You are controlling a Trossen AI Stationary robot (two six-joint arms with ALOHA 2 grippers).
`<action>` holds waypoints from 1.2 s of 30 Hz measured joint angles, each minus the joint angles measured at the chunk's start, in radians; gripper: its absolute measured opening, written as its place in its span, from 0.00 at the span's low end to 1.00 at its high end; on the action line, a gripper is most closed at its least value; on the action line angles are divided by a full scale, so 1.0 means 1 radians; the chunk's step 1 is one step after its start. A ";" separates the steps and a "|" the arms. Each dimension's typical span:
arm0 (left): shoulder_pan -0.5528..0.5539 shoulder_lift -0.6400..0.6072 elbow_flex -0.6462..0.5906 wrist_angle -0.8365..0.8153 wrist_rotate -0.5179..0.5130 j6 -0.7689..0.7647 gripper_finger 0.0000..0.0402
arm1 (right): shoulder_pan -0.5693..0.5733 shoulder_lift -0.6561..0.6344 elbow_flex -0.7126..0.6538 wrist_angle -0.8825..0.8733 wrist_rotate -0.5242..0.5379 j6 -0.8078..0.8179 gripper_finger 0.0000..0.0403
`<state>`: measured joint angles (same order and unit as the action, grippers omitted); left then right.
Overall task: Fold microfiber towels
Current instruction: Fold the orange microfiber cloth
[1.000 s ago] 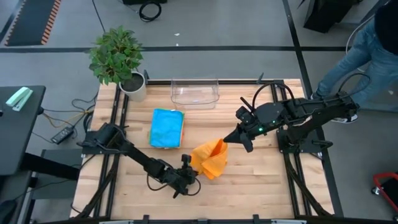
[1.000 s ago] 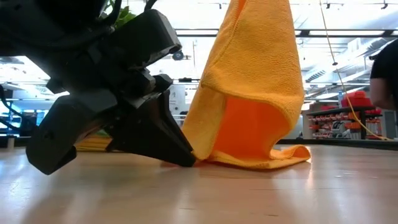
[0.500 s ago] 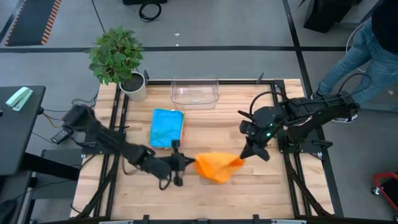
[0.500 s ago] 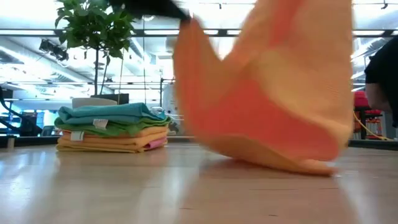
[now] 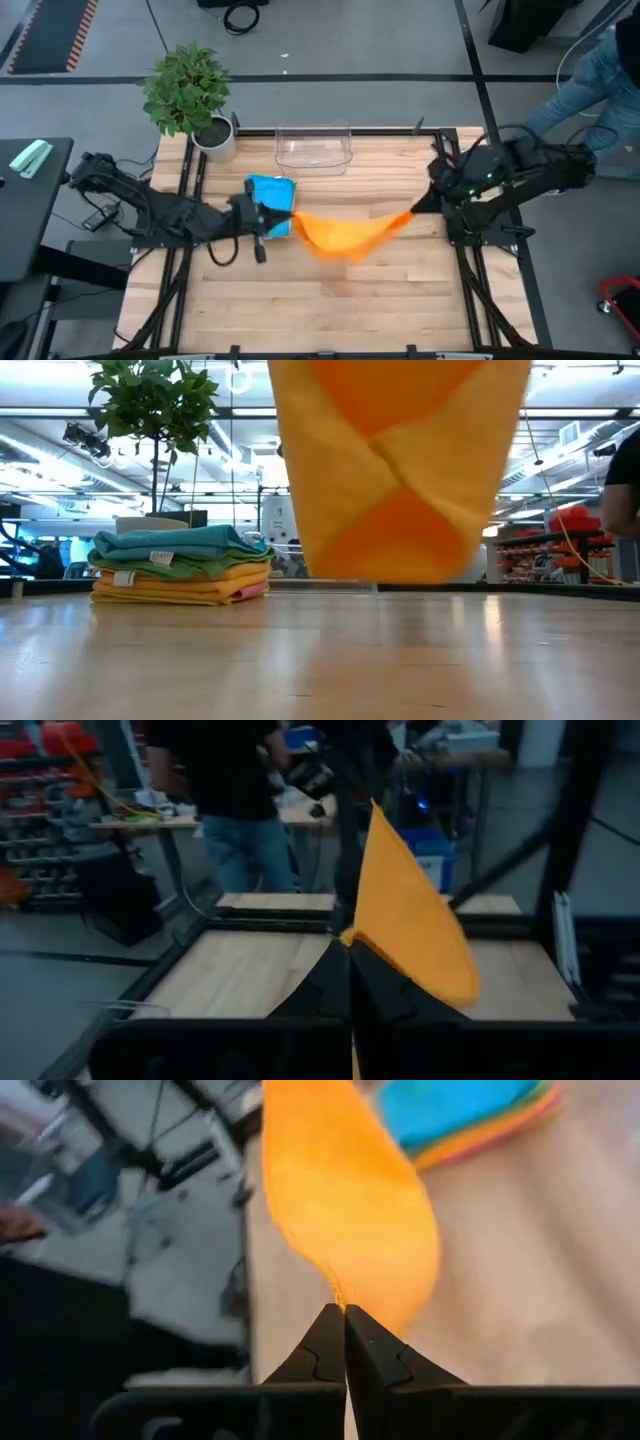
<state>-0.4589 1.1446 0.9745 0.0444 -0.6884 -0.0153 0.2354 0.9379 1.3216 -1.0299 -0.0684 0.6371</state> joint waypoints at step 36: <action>-0.039 0.021 0.000 -0.126 0.312 -0.631 0.00 | -0.008 0.180 0.032 -0.319 -0.146 -0.073 0.01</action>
<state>-0.4984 1.1654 0.9745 -0.0816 -0.3764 -0.6461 0.2276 1.1174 1.3533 -1.3489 -0.2143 0.5640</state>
